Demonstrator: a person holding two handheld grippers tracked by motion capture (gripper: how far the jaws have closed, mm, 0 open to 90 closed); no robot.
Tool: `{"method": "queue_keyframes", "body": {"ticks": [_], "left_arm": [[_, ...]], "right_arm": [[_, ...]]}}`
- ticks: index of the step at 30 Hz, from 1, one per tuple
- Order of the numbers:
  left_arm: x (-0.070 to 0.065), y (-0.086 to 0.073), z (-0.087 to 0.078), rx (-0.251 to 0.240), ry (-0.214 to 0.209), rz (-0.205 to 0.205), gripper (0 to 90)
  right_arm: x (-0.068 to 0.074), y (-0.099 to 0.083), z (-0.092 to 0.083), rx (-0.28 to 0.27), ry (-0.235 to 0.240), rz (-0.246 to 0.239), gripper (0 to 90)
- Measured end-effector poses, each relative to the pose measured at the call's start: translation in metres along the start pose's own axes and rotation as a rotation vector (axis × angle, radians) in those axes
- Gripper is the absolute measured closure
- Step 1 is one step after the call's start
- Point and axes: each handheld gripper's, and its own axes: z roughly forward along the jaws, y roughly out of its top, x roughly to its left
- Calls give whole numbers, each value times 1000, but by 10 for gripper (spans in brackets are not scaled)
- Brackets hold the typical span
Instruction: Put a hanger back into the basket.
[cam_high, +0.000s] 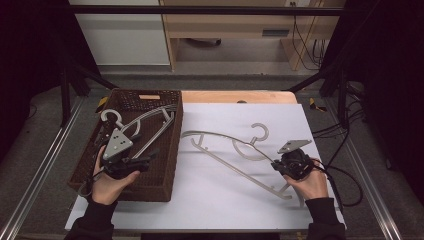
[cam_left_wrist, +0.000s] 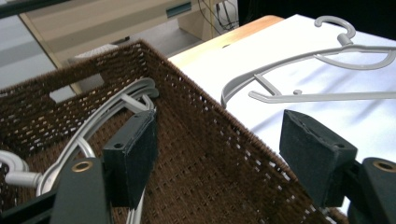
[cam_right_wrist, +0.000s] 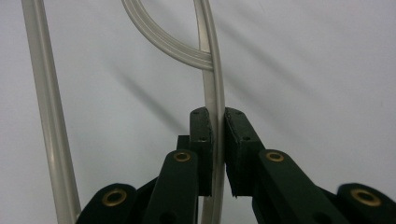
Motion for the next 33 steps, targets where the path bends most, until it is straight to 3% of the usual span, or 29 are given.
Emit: {"method": "queue_keyframes", "body": {"ticks": [8,20,26,33], "left_arm": [[-4,22,-10,-35,-49,28,272],[-18,59,-11,-39,-99,88,270],[-35,79,-1,3,-144,163,271],[-56,93,24,74,-201,253,280]], "right_arm": [[17,10,-26,-60,-9,-95,827],[33,21,-57,-136,-24,-171,827],[42,33,-62,-140,-11,-225,827],[51,42,-59,-132,8,-266,827]]}}
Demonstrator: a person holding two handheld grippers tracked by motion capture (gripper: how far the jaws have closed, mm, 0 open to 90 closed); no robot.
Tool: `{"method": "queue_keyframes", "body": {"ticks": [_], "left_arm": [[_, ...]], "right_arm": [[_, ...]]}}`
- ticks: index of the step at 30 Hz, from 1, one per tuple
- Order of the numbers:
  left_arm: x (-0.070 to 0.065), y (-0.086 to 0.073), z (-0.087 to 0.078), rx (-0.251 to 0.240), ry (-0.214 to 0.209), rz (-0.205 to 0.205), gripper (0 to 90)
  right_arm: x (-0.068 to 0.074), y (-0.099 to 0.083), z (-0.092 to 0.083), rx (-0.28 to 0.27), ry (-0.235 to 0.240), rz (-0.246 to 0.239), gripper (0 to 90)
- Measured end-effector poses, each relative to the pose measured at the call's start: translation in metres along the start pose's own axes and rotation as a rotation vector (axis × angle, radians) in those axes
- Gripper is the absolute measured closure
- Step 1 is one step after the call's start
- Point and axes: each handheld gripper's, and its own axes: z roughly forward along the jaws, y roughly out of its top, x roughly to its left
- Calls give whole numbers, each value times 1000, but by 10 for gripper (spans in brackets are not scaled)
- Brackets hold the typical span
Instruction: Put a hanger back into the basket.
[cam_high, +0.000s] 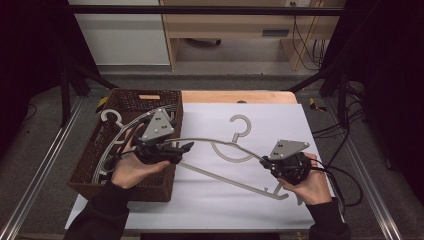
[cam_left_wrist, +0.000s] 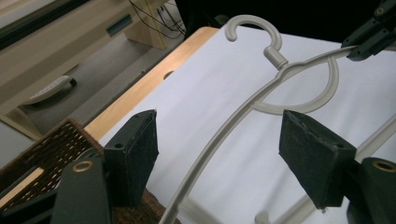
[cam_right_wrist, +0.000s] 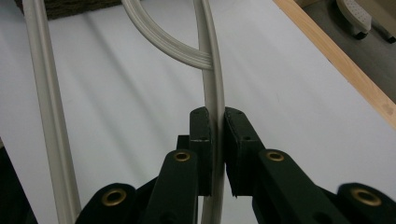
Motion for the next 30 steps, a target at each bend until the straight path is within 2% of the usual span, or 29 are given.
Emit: {"method": "queue_keyframes", "body": {"ticks": [4,8,12,15,20,26,30], "left_arm": [[-4,5,17,40,-34,27,288],[-9,6,33,86,-65,55,311],[-9,7,47,173,-81,103,361],[-9,6,55,211,-88,118,416],[-10,6,59,227,-112,129,521],[-11,6,62,263,-121,162,543],[-11,6,63,290,-117,183,630]], "right_arm": [[2,4,0,13,10,-11,827],[3,6,-1,4,16,-18,827],[4,8,-3,-5,24,-32,827],[6,10,-4,-1,24,-39,827],[6,13,-3,13,16,-55,827],[6,14,-6,4,14,-57,827],[7,14,-7,10,13,-73,827]]}}
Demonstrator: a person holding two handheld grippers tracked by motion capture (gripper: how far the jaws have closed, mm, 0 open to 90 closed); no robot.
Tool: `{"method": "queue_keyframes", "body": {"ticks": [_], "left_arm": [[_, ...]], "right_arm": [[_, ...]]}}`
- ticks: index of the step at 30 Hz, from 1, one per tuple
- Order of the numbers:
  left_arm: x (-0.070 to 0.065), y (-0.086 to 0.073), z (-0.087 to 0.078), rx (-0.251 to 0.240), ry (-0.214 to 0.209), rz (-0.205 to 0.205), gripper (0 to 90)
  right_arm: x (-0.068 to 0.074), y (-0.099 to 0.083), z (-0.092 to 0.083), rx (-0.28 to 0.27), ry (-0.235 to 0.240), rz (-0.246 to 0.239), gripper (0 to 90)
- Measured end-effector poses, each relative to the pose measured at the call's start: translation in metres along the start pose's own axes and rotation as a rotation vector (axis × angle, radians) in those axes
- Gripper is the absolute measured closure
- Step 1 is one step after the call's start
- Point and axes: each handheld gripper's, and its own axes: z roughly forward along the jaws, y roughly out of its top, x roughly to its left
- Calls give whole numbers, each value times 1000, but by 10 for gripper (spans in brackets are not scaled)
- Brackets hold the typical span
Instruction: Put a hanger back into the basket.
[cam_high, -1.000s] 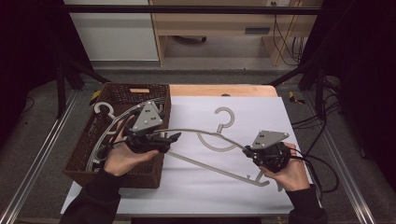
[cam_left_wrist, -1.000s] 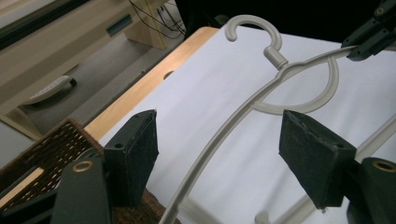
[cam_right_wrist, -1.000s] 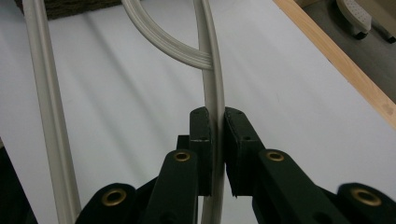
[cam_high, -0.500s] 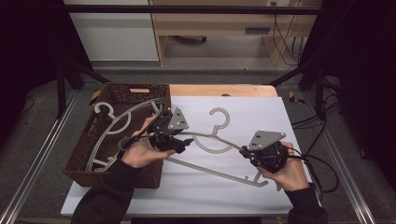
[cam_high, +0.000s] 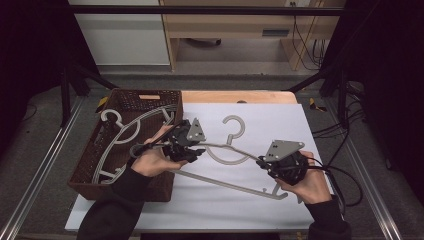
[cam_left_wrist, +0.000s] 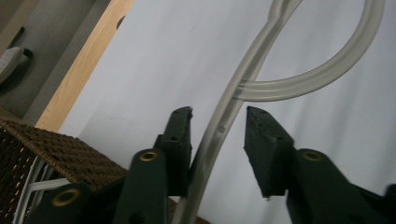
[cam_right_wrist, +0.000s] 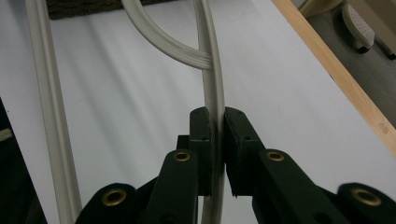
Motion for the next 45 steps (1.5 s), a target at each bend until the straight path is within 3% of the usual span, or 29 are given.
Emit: {"method": "queue_keyframes", "body": {"ticks": [5,10,15,18,24,29,32,36,41,45], "left_arm": [[1,1,0,33,-5,17,710],[-2,1,-3,57,-16,71,738],[-7,0,-8,59,-54,111,787],[-9,-1,-11,61,-106,125,805],[-14,-1,-18,40,-111,127,819],[-14,0,-23,19,-70,87,820],[-9,-2,-26,8,-29,41,820],[0,-7,-33,-47,25,-45,821],[13,-17,-47,-94,112,-124,821],[25,-29,-61,-128,164,-188,821]], "right_arm": [[0,0,0,-5,7,-14,826],[0,-1,1,-10,15,-15,821],[-3,-1,0,-20,-13,-19,789],[-5,-2,0,-21,-18,-10,776],[-9,-4,0,-42,-22,16,749],[-14,-6,-8,-120,-51,69,648],[-18,-10,-20,-190,-92,112,559],[-24,-20,-37,-271,-154,182,496],[-32,-40,-47,-313,-200,286,369],[-34,-49,-46,-319,-208,330,295]]}}
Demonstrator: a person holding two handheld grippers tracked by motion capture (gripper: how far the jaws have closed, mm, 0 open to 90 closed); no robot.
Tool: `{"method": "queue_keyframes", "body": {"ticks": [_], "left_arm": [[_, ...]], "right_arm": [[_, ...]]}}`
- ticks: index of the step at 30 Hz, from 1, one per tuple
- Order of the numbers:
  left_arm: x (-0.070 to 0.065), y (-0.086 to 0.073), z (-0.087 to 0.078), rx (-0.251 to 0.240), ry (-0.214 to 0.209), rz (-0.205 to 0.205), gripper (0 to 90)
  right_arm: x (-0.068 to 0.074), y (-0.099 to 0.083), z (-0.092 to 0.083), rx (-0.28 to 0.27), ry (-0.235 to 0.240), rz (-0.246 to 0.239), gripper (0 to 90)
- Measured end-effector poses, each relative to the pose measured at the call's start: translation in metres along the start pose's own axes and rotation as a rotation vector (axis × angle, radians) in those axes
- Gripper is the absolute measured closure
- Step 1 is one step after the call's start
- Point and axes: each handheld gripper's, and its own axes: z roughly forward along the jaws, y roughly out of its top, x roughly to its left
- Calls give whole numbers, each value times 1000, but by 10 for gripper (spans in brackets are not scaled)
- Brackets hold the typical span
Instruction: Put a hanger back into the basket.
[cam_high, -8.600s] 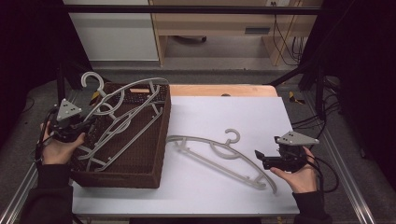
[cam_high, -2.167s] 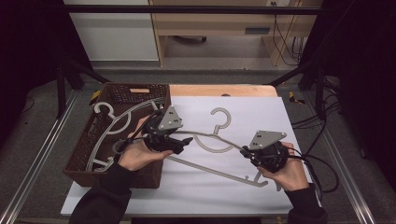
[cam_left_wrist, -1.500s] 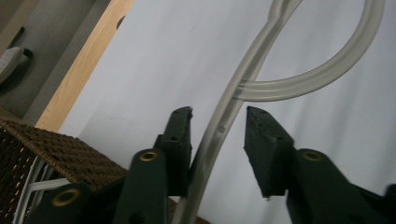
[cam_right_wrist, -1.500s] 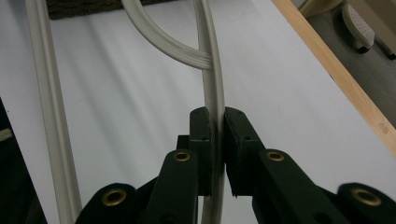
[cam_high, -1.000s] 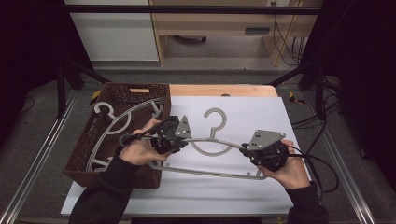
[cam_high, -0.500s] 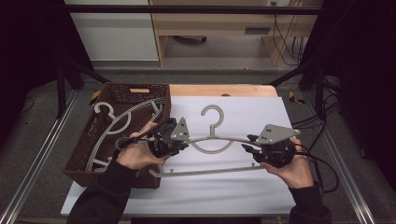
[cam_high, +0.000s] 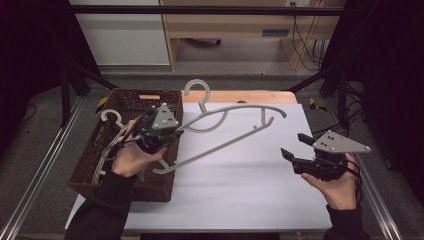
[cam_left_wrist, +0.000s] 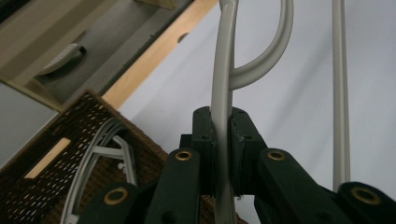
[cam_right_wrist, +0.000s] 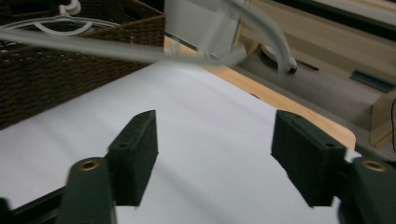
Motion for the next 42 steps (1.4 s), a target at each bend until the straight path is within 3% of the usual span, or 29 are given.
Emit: {"method": "queue_keyframes", "body": {"ticks": [2,12,19,31,34,42], "left_arm": [[8,-6,-6,-18,22,-38,821],[45,-46,-35,-84,184,-197,821],[69,-73,-45,-93,285,-266,821],[104,-122,-28,9,354,-380,821],[107,-133,-23,39,356,-399,821],[106,-153,-15,119,367,-402,821]], "right_arm": [[-4,-9,4,31,-17,31,226],[-8,-35,23,63,-18,127,135],[-5,-40,32,90,-15,128,118],[0,-42,42,121,-6,112,118],[0,-42,43,124,-7,109,118],[1,-42,44,129,-5,105,117]]}}
